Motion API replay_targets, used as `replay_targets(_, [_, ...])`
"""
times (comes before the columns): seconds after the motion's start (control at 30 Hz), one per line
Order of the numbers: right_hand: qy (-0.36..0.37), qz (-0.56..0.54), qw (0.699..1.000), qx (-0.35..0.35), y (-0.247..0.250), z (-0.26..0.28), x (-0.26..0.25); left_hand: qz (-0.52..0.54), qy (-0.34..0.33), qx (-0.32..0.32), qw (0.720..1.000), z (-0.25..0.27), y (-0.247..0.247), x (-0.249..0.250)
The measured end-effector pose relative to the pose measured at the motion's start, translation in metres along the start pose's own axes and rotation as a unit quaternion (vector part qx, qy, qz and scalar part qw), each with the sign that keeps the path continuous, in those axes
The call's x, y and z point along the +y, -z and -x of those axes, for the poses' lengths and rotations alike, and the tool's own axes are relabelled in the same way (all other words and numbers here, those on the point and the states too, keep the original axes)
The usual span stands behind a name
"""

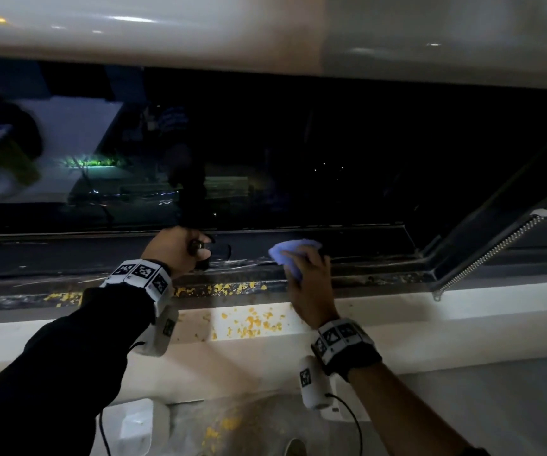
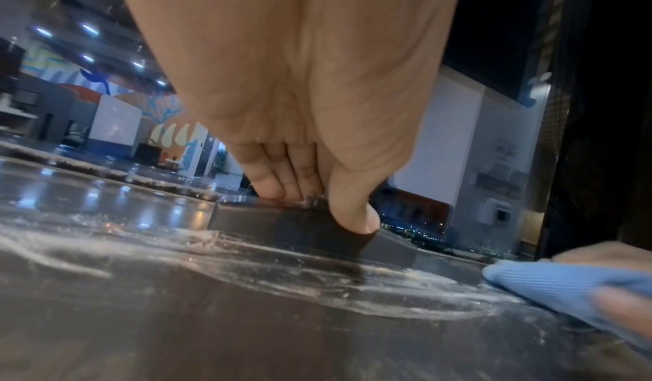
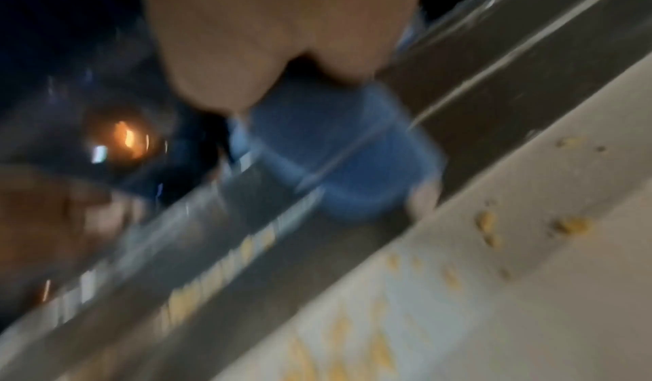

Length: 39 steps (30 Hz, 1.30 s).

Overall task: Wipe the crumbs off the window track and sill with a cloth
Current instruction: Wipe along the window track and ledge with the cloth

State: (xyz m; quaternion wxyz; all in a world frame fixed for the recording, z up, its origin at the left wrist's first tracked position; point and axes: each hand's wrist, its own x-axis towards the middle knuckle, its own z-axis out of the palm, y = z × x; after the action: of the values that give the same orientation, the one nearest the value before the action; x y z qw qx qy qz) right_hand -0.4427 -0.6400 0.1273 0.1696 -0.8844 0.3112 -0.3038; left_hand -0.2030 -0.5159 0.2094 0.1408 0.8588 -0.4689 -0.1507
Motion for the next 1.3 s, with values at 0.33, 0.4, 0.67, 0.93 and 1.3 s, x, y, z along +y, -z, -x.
replay_targets(0.33, [-0.319,0.018,0.886,0.336,0.088,0.055,0.122,0.007,0.002,-0.001,1.0,-0.001,0.0,-0.004])
replay_targets(0.4, [-0.413,-0.021,0.853,0.319,0.095,0.053,0.126,0.005,0.0,0.001,1.0,0.0,0.0,-0.004])
replay_targets(0.67, [-0.429,0.082,0.896,0.08,0.049,0.035,0.109,0.0,-0.001,0.001,1.0,0.002,-0.001,-0.002])
replay_targets(0.93, [-0.212,-0.001,0.974,0.081,-0.01,0.056,0.036,-0.011,-0.007,-0.001,1.0,0.001,0.001,0.0])
replay_targets(1.3, [-0.385,0.042,0.912,0.138,0.094,0.034,0.119,0.004,-0.005,0.008,1.0,0.003,0.001,-0.003])
